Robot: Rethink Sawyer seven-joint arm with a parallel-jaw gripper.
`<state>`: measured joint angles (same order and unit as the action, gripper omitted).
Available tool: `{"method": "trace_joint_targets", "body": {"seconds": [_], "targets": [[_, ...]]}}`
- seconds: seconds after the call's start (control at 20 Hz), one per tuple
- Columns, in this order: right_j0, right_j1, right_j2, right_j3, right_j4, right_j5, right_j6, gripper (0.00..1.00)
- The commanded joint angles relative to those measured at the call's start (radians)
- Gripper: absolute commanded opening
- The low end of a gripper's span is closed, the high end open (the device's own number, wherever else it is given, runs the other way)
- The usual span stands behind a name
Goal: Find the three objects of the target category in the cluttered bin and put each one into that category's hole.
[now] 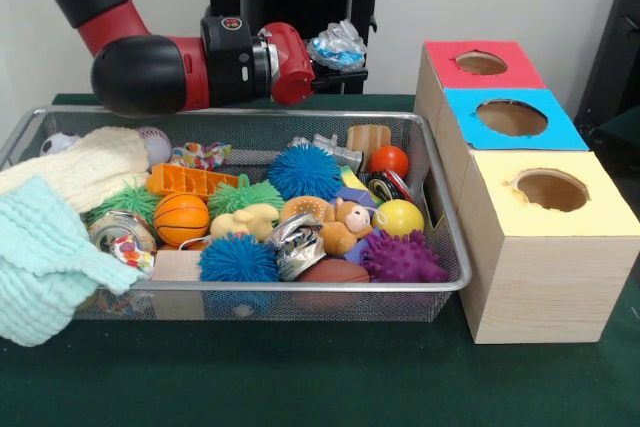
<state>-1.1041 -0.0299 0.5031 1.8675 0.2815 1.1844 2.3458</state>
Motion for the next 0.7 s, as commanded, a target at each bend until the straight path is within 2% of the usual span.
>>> {"method": "trace_joint_targets", "body": {"seconds": [0.05,0.7], "targets": [[0.050,-0.011,0.091,-0.159,0.146,-0.064,0.049,1.00],[0.101,-0.048,0.072,-0.158,0.196,-0.071,0.062,1.00]]}}
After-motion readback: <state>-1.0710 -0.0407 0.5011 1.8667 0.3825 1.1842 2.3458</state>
